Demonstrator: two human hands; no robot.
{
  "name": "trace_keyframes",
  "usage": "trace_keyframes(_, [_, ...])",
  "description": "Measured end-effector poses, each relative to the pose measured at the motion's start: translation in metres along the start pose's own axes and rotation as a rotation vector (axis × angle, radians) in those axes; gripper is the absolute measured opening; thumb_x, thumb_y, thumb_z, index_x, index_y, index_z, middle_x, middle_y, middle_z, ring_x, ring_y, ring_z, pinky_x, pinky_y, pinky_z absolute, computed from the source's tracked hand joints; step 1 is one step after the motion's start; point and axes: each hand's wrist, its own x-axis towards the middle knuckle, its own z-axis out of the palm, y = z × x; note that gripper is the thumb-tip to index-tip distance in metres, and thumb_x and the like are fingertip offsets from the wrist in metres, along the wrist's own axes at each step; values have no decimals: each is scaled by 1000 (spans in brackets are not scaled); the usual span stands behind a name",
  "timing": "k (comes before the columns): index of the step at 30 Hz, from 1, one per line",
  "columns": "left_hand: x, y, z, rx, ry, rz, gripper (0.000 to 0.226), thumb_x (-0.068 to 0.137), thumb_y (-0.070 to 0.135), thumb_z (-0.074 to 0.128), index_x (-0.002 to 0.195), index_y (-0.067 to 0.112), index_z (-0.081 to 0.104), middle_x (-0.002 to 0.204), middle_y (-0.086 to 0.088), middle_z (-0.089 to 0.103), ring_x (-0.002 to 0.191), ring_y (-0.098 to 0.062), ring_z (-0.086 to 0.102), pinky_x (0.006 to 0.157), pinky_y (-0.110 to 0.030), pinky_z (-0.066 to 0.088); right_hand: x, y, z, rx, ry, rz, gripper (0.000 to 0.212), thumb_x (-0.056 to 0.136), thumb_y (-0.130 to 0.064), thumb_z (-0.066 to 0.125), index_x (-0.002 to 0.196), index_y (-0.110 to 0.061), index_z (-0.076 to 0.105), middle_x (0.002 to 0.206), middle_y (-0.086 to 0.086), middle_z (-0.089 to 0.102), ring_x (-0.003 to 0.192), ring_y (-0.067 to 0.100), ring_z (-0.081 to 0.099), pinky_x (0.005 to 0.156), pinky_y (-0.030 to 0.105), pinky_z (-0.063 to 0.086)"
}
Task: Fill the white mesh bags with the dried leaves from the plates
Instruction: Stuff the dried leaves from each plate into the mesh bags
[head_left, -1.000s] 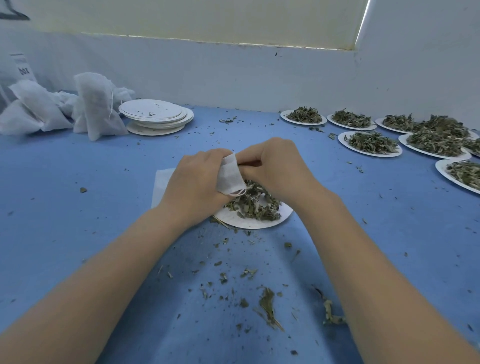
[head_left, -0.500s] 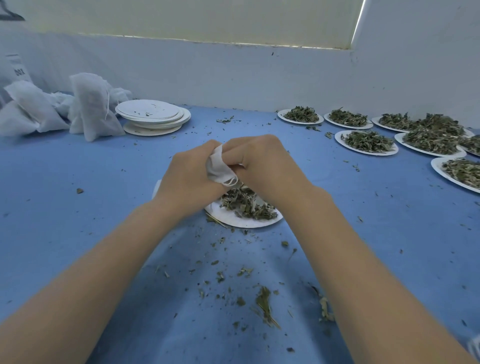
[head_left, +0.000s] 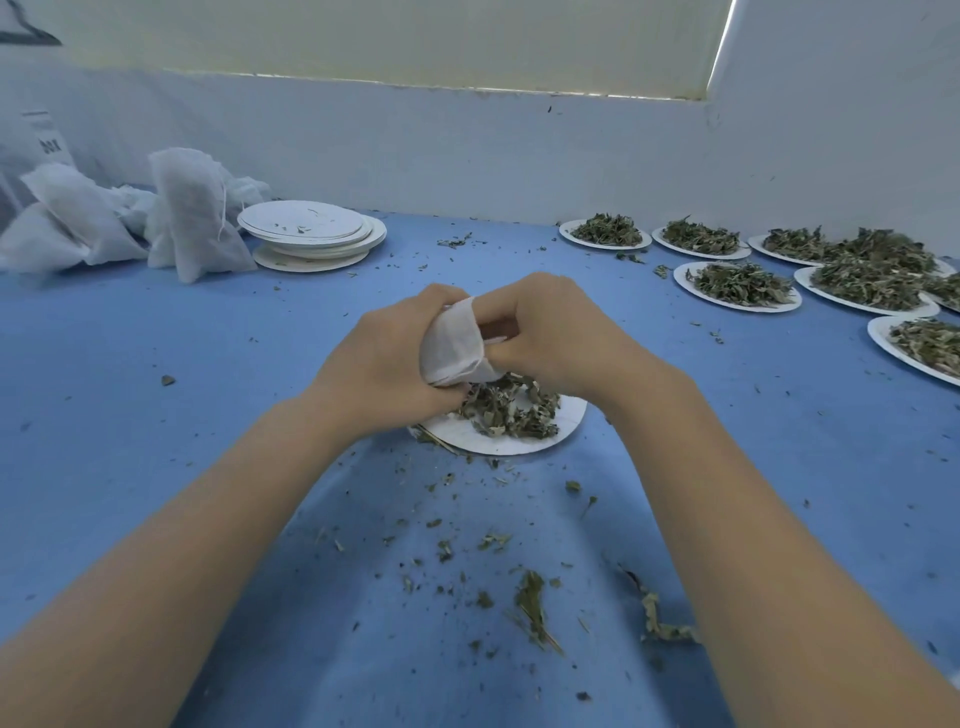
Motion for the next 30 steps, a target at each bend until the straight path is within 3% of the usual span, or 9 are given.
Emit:
trace_keyframes(2, [1,-3,0,44,15,-21,56,66,21,76,117,24,52,90,8,59,80,-17,56,67,-29,45,1,3,0,62,130,4,26,74,-8,71,73,-34,68,78,-6,72,74,7,64,71,25,52])
trace_keyframes(4, [1,-5,2,87,34,-37,52,68,22,73,115,23,53,90,8,58,80,-18,55,66,-30,44,2,6,0,78,181,28,20,74,-14,76,71,-33,68,72,-11,68,68,1,61,66,23,50])
trace_keyframes(10, [1,-8,5,196,50,5,52,66,17,76,114,20,57,103,3,64,89,-23,58,71,-35,47,0,6,4,54,-156,57,17,91,-19,56,91,-20,73,43,-17,41,44,3,38,54,18,38])
trace_keyframes(13, [1,-8,5,193,79,22,49,66,16,76,112,16,59,101,-1,65,88,-28,59,71,-38,48,-3,5,0,108,-212,47,21,93,-18,53,95,-31,69,62,-22,62,51,-3,50,54,9,40])
trace_keyframes(16, [1,-10,3,259,115,16,45,72,23,72,114,14,58,104,-6,64,89,-33,58,69,-36,44,-2,17,-8,161,39,78,18,89,-22,61,92,-37,71,86,-20,69,77,-3,61,70,6,45])
trace_keyframes(18, [1,-12,1,275,135,-30,45,74,24,71,115,15,56,107,-6,63,91,-35,56,69,-34,40,-2,26,-11,59,137,136,13,85,-27,64,94,-33,71,85,-19,67,80,-5,60,66,4,42])
trace_keyframes(24, [0,-14,1,288,124,-108,44,74,24,69,115,17,54,108,-7,61,91,-35,55,69,-34,39,2,30,9,-238,-122,226,45,69,-59,71,108,-37,65,89,-14,53,87,5,51,67,21,40])
trace_keyframes(26, [0,-14,1,264,143,-127,44,74,25,70,115,17,54,108,-7,61,93,-35,56,72,-37,42,4,28,14,-269,-136,209,51,66,-54,76,112,-36,63,88,-13,49,87,8,48,68,24,39])
trace_keyframes(30, [0,-16,0,229,178,-144,45,73,24,70,115,17,54,111,-6,61,96,-34,55,76,-38,43,4,29,14,-344,-137,175,35,76,-33,73,110,-30,66,87,-10,56,80,10,51,59,21,40])
